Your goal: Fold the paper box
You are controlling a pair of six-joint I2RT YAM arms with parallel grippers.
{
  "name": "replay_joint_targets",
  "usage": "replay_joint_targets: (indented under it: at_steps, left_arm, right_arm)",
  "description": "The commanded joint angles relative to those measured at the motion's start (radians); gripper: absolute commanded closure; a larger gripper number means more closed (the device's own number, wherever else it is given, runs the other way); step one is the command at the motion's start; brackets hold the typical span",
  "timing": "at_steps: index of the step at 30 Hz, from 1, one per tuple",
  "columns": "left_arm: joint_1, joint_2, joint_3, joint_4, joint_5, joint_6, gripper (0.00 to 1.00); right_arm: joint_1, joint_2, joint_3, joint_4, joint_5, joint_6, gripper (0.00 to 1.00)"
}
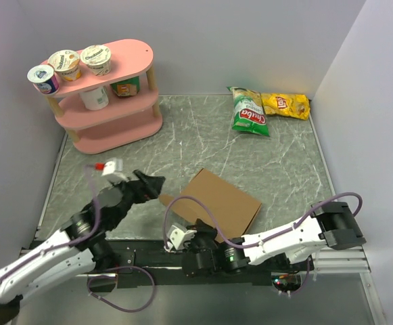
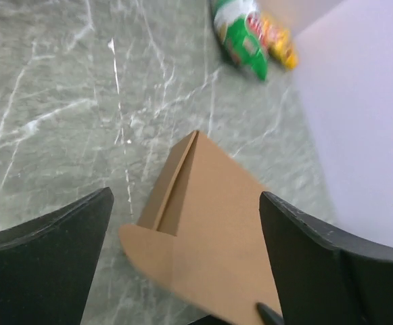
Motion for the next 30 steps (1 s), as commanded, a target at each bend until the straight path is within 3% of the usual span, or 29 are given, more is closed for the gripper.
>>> replay_joint_targets:
  at_steps: [1, 3, 4, 7, 10, 17, 19, 23, 26, 30]
  left_arm:
    - [0.012, 0.241, 0.063, 0.123, 0.151, 0.169, 0.01]
    - [0.038, 0.331, 0.085, 0.175, 0.193, 0.214, 0.01]
    - [0.051, 0.356, 0.091, 0.189, 0.224, 0.226, 0.01]
    - [0.103, 0.433, 0.097, 0.260, 0.304, 0.255, 0.04]
    - [0.164, 0.486, 0.097, 0.302, 0.382, 0.277, 0.04]
    - [0.212, 0.591, 0.092, 0.372, 0.581, 0.353, 0.04]
    - [0.212, 0.618, 0.085, 0.381, 0.604, 0.367, 0.02]
    - [0.212, 0.678, 0.065, 0.401, 0.610, 0.372, 0.05]
    - [0.212, 0.698, 0.043, 0.435, 0.610, 0.357, 0.14]
    - [0.212, 0.726, 0.043, 0.432, 0.598, 0.356, 0.26]
  right_arm:
    - [0.027, -0.006, 0.023, -0.078, 0.018, 0.088, 0.52]
    - [0.038, -0.009, 0.043, -0.099, 0.029, 0.089, 0.35]
    - [0.044, -0.015, 0.067, -0.108, 0.032, 0.086, 0.21]
    - [0.058, -0.032, 0.113, -0.124, 0.023, 0.057, 0.07]
    - [0.081, -0.054, 0.147, -0.102, -0.011, 0.005, 0.03]
    - [0.135, -0.133, 0.298, -0.052, -0.225, -0.050, 0.00]
    - [0.051, -0.175, 0.333, -0.104, -0.383, 0.054, 0.01]
    - [-0.110, -0.238, 0.324, -0.223, -0.470, 0.268, 0.06]
    - [-0.247, -0.324, 0.235, -0.280, -0.551, 0.448, 0.11]
    - [-0.339, -0.480, 0.054, -0.322, -0.591, 0.658, 0.24]
